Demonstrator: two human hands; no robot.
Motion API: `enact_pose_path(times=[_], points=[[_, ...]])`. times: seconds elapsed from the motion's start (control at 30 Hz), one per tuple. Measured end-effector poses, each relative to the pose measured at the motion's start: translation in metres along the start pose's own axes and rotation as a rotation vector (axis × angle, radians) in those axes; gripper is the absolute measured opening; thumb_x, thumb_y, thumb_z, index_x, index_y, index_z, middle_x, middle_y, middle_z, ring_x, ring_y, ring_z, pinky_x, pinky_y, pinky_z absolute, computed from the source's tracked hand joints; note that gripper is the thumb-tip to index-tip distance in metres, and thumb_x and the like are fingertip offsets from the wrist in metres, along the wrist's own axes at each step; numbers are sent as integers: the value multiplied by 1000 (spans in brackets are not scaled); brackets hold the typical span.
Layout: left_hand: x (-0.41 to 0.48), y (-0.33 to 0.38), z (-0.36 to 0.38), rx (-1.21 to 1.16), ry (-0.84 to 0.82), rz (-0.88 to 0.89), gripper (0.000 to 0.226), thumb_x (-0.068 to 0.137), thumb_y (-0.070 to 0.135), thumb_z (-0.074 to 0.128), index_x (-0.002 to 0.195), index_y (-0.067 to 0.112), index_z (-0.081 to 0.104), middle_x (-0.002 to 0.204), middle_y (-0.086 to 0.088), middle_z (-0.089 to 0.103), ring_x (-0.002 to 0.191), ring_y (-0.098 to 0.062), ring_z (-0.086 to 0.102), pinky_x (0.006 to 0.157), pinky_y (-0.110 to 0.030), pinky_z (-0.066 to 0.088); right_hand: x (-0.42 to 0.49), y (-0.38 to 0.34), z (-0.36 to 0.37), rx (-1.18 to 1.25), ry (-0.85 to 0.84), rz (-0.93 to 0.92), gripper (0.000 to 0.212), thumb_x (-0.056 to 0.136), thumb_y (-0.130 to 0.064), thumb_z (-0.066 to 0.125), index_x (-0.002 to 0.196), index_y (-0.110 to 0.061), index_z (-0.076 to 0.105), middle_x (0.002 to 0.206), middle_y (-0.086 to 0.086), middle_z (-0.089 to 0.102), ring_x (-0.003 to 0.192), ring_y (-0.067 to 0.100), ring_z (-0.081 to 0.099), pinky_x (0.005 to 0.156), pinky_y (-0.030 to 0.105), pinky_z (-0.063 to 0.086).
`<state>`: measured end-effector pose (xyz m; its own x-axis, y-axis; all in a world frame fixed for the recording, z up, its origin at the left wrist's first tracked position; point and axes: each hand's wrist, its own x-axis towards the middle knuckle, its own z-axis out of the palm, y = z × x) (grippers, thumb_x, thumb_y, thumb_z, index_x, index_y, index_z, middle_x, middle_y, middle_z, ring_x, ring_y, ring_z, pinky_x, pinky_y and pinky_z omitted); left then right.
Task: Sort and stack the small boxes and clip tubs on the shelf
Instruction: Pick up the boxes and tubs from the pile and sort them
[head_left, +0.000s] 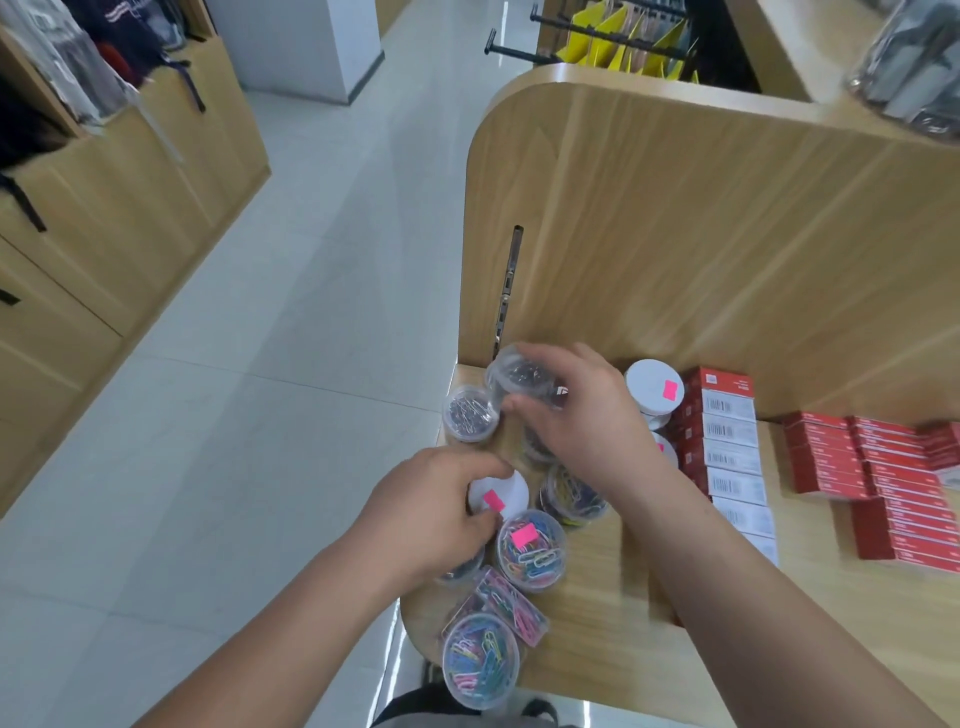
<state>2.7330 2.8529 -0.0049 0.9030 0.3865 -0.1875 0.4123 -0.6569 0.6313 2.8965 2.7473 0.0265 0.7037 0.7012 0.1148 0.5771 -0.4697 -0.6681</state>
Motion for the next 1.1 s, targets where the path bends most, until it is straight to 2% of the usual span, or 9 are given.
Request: enact_pose_path(times=[0.1, 0.2, 0.37, 0.47, 0.53, 0.67, 0.8, 0.93, 1.1], points=[[6, 5, -1, 71, -15, -19, 39, 82, 37, 68, 118, 48, 63, 114, 15, 68, 101, -15, 64, 84, -35, 56, 5, 2, 3, -37, 56, 9, 43, 85, -23, 77, 126, -26, 67, 114, -5, 58, 95, 10, 58, 86, 31, 50], [7, 9, 0, 101, 3, -1, 37, 83, 37, 68, 118, 46, 64, 115, 13, 68, 102, -17, 63, 84, -34, 55, 11, 4, 6, -54, 65, 27, 39, 83, -21, 77, 121, -23, 67, 114, -4, 57, 87, 12, 57, 84, 38, 53], [4, 8, 7, 68, 81, 67, 27, 85, 37, 72, 111, 35, 69, 110, 13, 65, 96, -16, 60, 78, -31, 51, 6, 6, 1, -55, 56, 20, 44, 83, -29, 79, 125, -31, 68, 120, -8, 55, 100, 12, 60, 85, 37, 54], [5, 2, 6, 50, 61, 67, 36, 79, 31, 76, 115, 33, 71, 114, 12, 68, 97, -17, 62, 82, -31, 51, -12, 7, -18, -23, 99, 32, 32, 87, -34, 77, 119, -31, 72, 105, -12, 60, 89, 7, 61, 80, 30, 51], [8, 3, 4, 76, 65, 70, 37, 77, 28, 78, 113, 31, 72, 114, 10, 69, 99, -18, 63, 83, -31, 51, -29, 9, -34, 29, 101, 50, 19, 88, -33, 76, 107, -31, 76, 94, -16, 67, 84, 4, 64, 79, 32, 54], [7, 16, 2, 135, 120, 70, 32, 73, 30, 78, 105, 29, 73, 107, 9, 72, 97, -21, 65, 81, -34, 52, -62, 14, -56, 110, 86, 139, 10, 88, -30, 75, 97, -27, 78, 90, -19, 75, 83, 0, 69, 77, 36, 59], [-2, 35, -18, 113, 261, 110, 26, 67, 33, 85, 90, 30, 72, 95, 12, 70, 82, -17, 65, 71, -30, 51, -82, 24, -71, 138, 168, 158, 14, 90, -21, 73, 101, -28, 77, 90, -23, 74, 82, 0, 69, 75, 32, 58], [-7, 82, -46, 95, 348, 190, 26, 66, 28, 84, 87, 31, 68, 97, 15, 67, 75, -11, 58, 71, -30, 49, -93, 35, -83, 182, 282, 199, 18, 91, -19, 73, 106, -28, 76, 89, -20, 74, 82, 6, 69, 75, 35, 57], [20, 132, -16, -33, 220, 301, 23, 69, 38, 80, 86, 31, 66, 89, 14, 61, 79, -9, 56, 70, -30, 47, -106, 46, -94, 123, 348, 202, 21, 92, -18, 70, 108, -30, 75, 97, -19, 73, 84, 7, 67, 72, 38, 57]])
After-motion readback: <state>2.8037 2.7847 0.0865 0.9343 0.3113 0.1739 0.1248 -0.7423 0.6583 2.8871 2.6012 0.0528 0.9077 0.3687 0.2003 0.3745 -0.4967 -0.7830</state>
